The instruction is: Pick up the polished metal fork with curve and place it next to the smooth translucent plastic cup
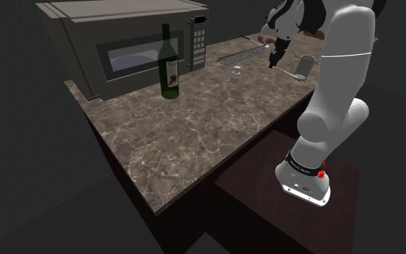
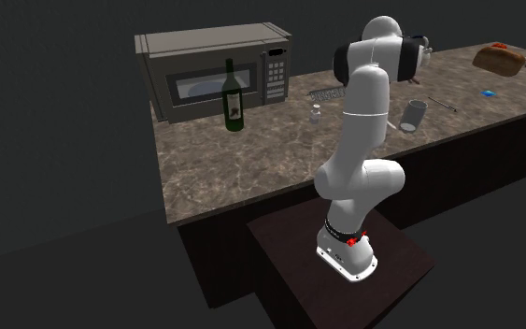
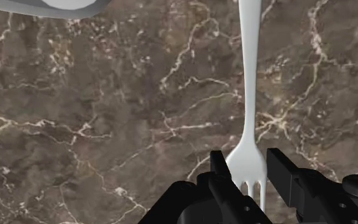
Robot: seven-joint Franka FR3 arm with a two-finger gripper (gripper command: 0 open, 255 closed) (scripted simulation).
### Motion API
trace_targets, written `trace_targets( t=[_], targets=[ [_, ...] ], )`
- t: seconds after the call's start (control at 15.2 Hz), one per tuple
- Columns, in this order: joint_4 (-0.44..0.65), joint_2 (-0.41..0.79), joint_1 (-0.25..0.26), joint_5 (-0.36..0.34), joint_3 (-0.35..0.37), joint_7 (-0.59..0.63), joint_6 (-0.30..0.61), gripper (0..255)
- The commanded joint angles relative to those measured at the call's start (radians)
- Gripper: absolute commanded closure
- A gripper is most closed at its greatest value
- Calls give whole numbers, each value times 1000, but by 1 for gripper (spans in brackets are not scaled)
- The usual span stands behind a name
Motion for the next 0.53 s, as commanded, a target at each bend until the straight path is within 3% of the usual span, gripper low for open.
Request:
trace_targets(
  t=[0.0,0.46],
  targets=[
    [-13,12,-2,10,5,-7,23,255],
    [-50,56,-14,47,24,-34,96,255]
  ],
)
